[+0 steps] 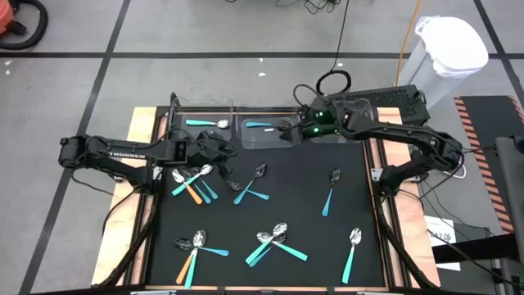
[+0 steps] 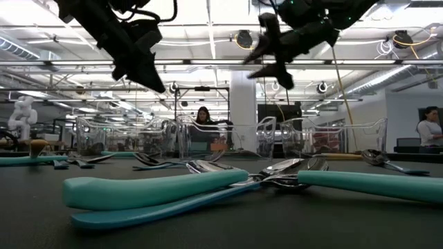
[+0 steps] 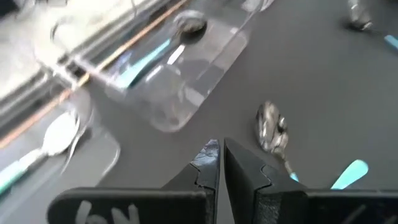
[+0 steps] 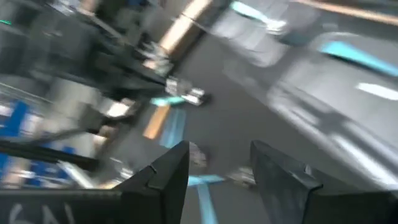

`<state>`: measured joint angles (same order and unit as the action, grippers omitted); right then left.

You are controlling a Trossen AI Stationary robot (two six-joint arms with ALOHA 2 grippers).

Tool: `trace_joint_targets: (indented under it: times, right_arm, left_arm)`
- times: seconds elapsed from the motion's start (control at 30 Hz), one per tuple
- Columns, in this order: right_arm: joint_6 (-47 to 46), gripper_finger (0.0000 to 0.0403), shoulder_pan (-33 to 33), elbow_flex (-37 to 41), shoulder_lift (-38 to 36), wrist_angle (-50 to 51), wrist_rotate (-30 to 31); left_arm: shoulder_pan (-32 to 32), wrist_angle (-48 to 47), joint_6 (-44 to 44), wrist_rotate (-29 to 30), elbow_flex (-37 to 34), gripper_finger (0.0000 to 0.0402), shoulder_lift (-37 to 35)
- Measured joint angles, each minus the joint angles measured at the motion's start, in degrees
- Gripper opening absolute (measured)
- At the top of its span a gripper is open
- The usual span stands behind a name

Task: Sort silverware by color (type)
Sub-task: Put the blue spoon into the middle transparent bin

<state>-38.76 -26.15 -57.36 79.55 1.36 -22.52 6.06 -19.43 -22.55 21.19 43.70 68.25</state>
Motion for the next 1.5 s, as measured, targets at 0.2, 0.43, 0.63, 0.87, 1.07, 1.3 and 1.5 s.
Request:
trace_joint_targets:
  times: [0.2,0.43,0.63,0.87,1.07,1.3,1.5]
  right_arm:
    - [-1.15,0.0164,4.19,0.0,3.09,-4.41,4.12]
    - [-4.41,0.0164,5.76,0.0,5.83,-6.51,5.96]
    - [-4.52,0.0164,6.17,0.0,6.37,-7.95,6.71]
    - [-7.97,0.0164,6.25,0.0,6.34,-7.01,9.47]
    - [-6.04,0.0164,11.3,-3.06,6.32,3.8,14.22]
    - [-15.32,0.0164,18.81,-5.05,6.33,15.7,27.46]
    - [-26.08,0.0164,20.39,-5.07,11.7,11.54,26.2]
  left_arm:
    - [1.62,-11.78,-10.75,-2.25,-0.07,0.0027,-0.01]
    - [1.8,-14.59,-14.7,-5.74,-3.14,0.0027,-0.02]
    - [1.8,-13.94,-14.7,-6.21,-3.28,0.0027,-0.02]
    - [0.93,-13.89,-14.66,-6.79,-3.28,0.0027,-0.02]
    - [0.05,-10.01,-12.38,-7.08,-3.28,0.0027,-0.02]
    - [0.03,-3.81,-2.27,-7.48,-3.28,0.0027,-0.02]
    - [0.03,-3.85,-2.31,-9.19,-3.28,0.0027,-0.02]
